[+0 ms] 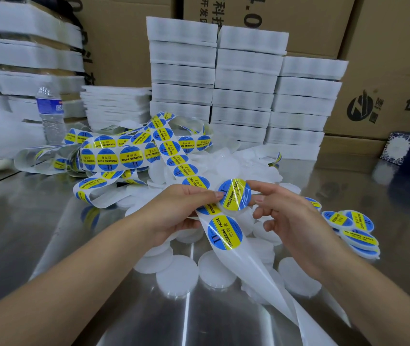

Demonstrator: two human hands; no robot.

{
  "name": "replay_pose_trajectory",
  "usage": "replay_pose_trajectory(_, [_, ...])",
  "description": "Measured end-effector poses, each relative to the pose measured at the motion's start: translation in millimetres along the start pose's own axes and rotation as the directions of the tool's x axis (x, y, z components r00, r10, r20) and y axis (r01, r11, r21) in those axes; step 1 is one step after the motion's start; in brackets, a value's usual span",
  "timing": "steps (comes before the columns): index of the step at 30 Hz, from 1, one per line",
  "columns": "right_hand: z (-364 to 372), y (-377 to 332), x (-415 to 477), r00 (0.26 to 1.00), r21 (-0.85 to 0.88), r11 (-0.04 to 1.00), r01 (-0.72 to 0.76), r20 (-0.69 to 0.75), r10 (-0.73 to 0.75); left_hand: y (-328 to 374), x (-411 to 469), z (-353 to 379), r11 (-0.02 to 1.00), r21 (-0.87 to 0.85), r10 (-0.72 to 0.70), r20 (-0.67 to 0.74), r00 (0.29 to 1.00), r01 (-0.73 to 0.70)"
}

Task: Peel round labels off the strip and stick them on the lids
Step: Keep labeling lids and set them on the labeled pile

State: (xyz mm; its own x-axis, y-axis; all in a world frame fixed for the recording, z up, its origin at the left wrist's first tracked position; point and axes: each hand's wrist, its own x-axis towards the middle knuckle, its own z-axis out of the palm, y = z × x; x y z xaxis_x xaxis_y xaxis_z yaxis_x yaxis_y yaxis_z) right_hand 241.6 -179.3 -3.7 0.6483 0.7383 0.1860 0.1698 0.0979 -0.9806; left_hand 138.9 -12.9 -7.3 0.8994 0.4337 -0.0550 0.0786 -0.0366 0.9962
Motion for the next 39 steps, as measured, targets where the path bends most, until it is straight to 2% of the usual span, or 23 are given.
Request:
replay_pose_trajectory(29, [1.3,0.8,-1.1,0.996,-0.122,0.993,0.000,-0.091,-0.011,1.4,-0.1,-0.6,1.000,0.018,0.005,-0.053,0.999,-0.004])
replay_pose_trajectory(31, [2.2,0.8,-1.7,0.993,-0.176,0.984,0.027,-0.104,-0.046,1.7,-0.4,-0.6,0.999,0.032,0.012,-0.049,0.999,-0.010])
replay_pose_trajectory(34, [4.5,2.7,-2.5,0.977,-0.346,0.931,0.117,-0.128,-0.170,2.2,-1.0,-0.3,0.999,0.044,0.028,-0.041,0.999,-0.026])
replay_pose_trajectory(37, [5.2,5.7,-4.2,0.948,-0.590,0.786,0.183,-0.107,-0.301,1.9,-0.9,-0.8,0.998,0.060,0.036,-0.039,0.999,-0.033])
replay_pose_trajectory(39, [5.4,7.0,-5.7,0.934,-0.670,0.715,0.200,-0.090,-0.346,1.9,-0.9,-1.2,0.997,0.067,0.040,-0.046,0.998,-0.036])
